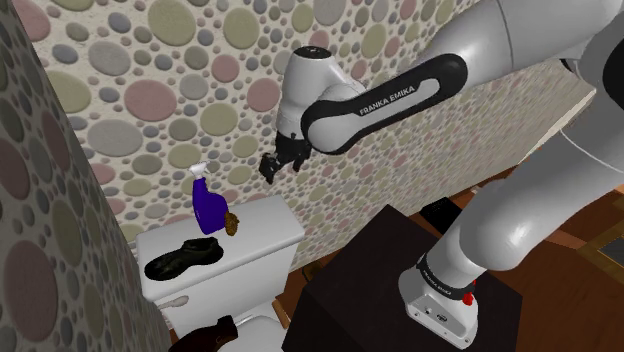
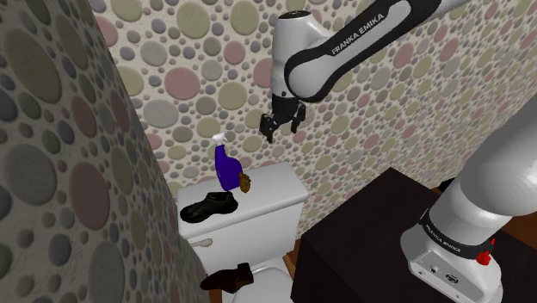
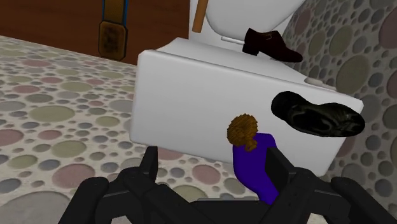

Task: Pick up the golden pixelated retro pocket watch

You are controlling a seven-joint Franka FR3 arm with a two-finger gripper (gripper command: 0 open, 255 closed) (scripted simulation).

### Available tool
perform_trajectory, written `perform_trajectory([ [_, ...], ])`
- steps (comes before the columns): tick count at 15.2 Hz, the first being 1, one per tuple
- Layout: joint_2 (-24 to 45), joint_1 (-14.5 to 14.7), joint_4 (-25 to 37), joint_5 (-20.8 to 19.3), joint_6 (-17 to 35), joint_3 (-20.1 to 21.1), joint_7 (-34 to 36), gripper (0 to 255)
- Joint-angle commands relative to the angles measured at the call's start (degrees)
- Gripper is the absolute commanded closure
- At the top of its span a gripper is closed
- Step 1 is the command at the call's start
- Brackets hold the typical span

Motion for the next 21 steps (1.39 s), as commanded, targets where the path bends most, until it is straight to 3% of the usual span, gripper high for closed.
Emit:
perform_trajectory([
  [1,4.9,-0.4,1.9,-4.1,2.5,1.1,3.5,0],
  [5,15.1,0.4,7.0,-13.9,5.7,1.3,11.4,0],
  [11,29.8,5.5,17.0,-26.3,7.4,-2.6,21.1,0],
  [16,41.3,10.5,27.2,-32.1,7.2,-6.4,25.3,0],
  [19,48.2,13.1,34.1,-34.2,6.6,-8.3,26.6,0],
  [21,49.7,13.5,35.2,-34.6,6.8,-8.8,26.9,0],
])
